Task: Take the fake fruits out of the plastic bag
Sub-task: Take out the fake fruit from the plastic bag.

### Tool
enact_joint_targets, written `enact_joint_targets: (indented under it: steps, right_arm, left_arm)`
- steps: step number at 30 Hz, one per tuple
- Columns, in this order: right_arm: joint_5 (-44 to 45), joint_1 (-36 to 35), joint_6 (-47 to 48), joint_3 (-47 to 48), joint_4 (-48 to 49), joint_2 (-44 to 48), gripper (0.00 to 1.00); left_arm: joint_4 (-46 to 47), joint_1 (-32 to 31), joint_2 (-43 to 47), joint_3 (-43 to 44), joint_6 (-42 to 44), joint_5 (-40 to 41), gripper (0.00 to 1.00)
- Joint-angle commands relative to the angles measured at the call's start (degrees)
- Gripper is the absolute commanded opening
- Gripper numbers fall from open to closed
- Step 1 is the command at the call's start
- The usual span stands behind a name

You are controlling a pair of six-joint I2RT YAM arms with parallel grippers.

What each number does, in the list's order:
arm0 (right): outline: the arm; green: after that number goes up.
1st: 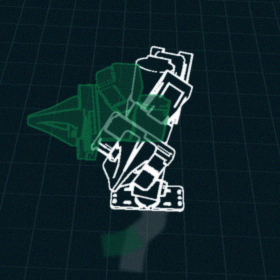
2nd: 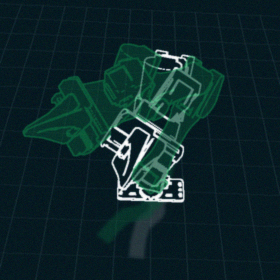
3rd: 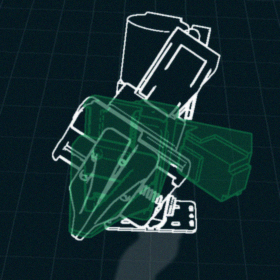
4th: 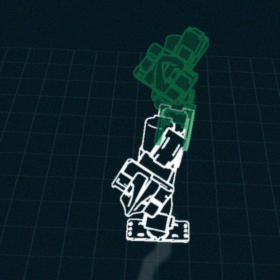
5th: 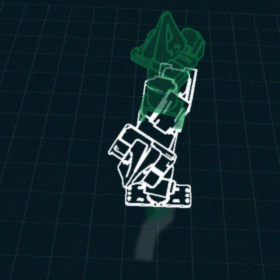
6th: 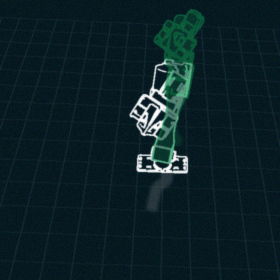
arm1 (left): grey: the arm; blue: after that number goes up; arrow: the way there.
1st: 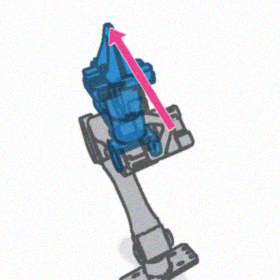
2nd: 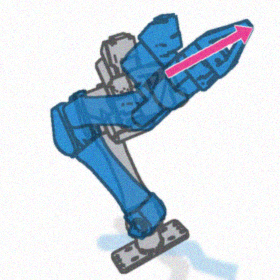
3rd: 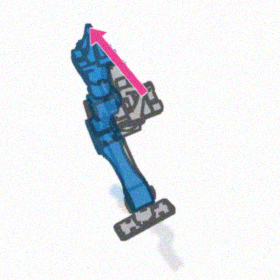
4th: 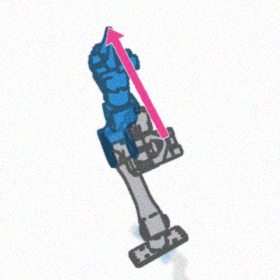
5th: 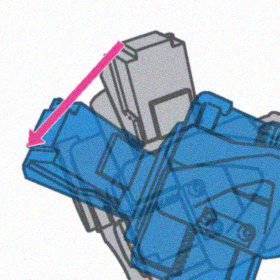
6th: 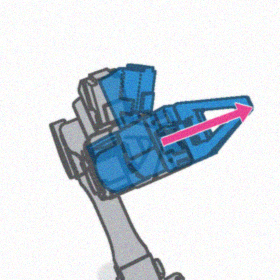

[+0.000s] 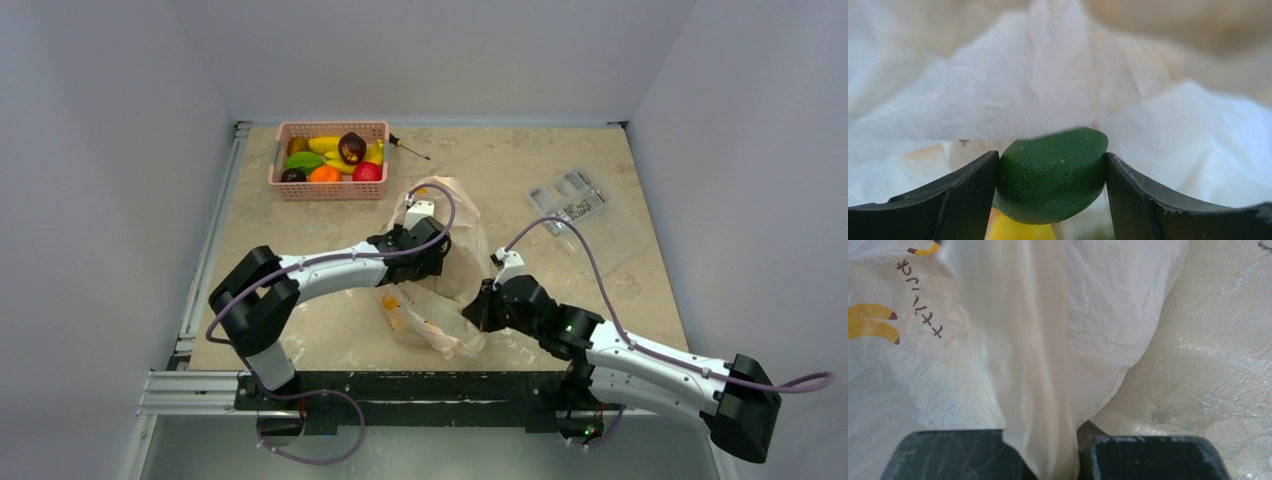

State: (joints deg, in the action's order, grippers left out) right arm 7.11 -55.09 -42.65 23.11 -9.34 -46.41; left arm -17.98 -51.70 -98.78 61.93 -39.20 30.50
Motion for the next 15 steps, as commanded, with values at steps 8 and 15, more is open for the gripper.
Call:
enact_joint_targets:
  steps: [8, 15]
  right_arm:
    - [6.6, -0.2, -0.1, 3.2, 1.6, -1.7, 0.0]
    - [9.4, -0.1, -0.4, 4.2, 2.2, -3.0, 0.0]
  left_arm:
    - [3.5, 0.2, 13.5, -4.9, -3.6, -26.6, 0.2]
    - [6.0, 0.2, 24.2, -8.0, -3.9, -37.3, 0.17]
